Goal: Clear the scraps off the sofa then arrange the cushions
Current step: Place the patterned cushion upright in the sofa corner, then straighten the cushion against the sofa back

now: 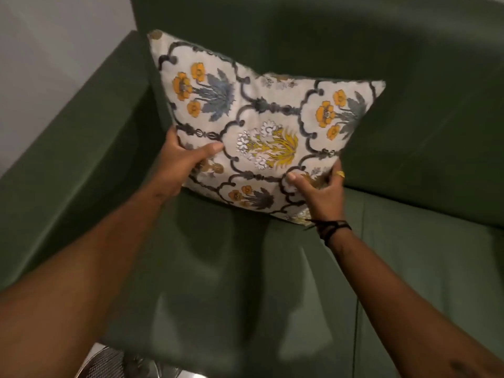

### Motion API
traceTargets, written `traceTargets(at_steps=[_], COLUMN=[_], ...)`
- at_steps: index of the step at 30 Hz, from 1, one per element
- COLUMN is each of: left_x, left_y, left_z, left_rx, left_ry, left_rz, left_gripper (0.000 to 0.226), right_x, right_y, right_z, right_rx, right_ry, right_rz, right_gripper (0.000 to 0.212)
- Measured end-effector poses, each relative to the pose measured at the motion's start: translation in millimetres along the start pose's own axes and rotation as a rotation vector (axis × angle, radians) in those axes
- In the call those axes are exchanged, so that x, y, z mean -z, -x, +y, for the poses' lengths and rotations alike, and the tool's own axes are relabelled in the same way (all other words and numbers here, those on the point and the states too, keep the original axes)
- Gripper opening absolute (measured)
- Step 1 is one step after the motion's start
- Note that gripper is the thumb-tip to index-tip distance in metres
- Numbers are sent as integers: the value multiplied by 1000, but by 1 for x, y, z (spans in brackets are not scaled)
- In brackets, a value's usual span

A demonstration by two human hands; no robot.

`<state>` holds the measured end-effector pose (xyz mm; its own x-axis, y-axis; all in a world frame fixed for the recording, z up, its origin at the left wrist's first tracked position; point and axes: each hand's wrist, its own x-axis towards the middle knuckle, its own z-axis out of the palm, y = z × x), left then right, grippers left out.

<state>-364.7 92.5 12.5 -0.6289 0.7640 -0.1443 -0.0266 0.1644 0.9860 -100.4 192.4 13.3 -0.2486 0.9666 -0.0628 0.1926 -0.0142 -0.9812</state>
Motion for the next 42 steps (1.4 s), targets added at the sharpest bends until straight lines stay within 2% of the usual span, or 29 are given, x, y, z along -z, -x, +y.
traceTargets(at_steps=[3,5,6,8,12,14,17,20,22,25,27,29,31,36,38,42], left_x=[-27,-57,-79,-131,-280,-353,-471,-586,-663,-756,-800,-823,-827,-750,-708,-633], left_y=[20,52,74,122,211,232,245,248,248,234,223,218,219,237,240,227], left_z=[-3,-6,-7,-11,-7,-2,8,16,22,30,35,40,42,38,37,32], left_rx=[-36,-32,-19,8,61,51,71,77,79,68,58,95,119,68,53,21], left_ry=[20,-31,-61,-56,-95,-117,-131,-154,-201,-273,-284,-268,-206,-99,-46,1], left_rz=[237,452,536,530,51,-211,-574,-786,-908,-1008,-1110,-1186,-1165,-858,-661,-337], left_gripper=[96,107,106,96,94,93,96,105,117,129,126,116,109,94,95,78], right_x=[24,50,68,106,229,298,411,504,558,613,635,649,658,662,660,641], right_y=[2,15,25,49,106,129,157,170,169,155,143,135,133,128,110,42], right_z=[7,9,10,15,39,53,70,84,96,115,122,126,127,116,107,101], right_rx=[-48,-66,-78,-99,-236,-307,-405,-467,-448,-451,-430,-361,-300,-209,-160,-101], right_ry=[151,219,217,214,248,273,293,274,207,68,-13,-55,-84,-137,-125,-99], right_rz=[-43,-2,39,129,423,629,913,1055,1098,1129,1135,1131,1069,880,744,419], right_gripper=[109,113,112,108,106,104,113,120,117,118,122,107,84,91,91,76])
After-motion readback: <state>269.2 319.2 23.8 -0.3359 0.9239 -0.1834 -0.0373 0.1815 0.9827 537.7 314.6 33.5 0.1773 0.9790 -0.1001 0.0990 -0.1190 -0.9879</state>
